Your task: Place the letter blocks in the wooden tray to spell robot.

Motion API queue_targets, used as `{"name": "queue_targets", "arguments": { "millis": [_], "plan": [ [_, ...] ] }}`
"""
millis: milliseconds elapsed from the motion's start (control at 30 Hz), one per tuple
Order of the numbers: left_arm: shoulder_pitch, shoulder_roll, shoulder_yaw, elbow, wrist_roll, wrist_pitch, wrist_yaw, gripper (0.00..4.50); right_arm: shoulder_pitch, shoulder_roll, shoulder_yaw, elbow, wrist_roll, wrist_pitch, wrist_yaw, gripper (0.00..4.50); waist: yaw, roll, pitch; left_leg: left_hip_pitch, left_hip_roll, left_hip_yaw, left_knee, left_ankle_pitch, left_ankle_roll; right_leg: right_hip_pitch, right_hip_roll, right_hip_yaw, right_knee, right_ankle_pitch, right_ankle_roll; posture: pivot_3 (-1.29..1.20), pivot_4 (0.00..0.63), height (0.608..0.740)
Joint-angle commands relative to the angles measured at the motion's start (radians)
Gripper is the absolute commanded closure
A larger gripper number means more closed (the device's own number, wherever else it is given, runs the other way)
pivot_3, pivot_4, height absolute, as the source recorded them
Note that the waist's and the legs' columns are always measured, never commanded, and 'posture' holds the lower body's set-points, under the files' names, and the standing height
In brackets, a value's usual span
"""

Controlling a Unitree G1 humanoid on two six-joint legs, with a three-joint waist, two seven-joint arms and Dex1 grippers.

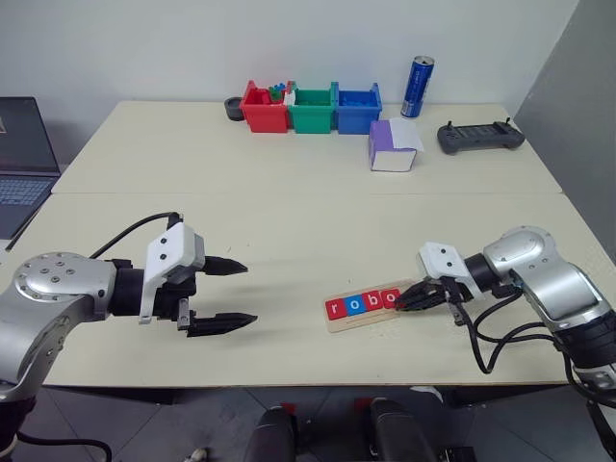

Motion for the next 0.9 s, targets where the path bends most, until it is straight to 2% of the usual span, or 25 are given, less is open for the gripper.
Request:
{"name": "queue_targets", "arguments": {
  "millis": [33,633,900],
  "plan": [
    [-0.007,0.008,0.024,-0.026,-0.010,0.004,0.003,0.00,-0.007,0.005,0.020,0.012,-0.024,-0.012,-0.013,4.47,0.000,0.000,0.000,0.000,0.000,0.000,0.000,0.000,0.000,0.000,0.000,0.000,0.000,0.000,0.000,0.00,0.150,0.740],
    [0.006,0.007,0.033,-0.042,-0.017,0.014,0.012,0.00,-0.055,0.046,0.047,0.139,-0.081,-0.082,-0.037,4.47,0.001,0.000,0.000,0.000,0.000,0.000,0.000,0.000,0.000,0.000,0.000,0.000,0.000,0.000,-0.001,0.00,0.150,0.740],
    [0.008,0.007,0.034,-0.036,-0.011,0.007,0.010,0.00,-0.075,0.018,-0.023,0.109,-0.002,-0.035,0.008,4.47,0.000,0.000,0.000,0.000,0.000,0.000,0.000,0.000,0.000,0.000,0.000,0.000,0.000,0.000,-0.001,0.00,0.150,0.740]
  ]
}}
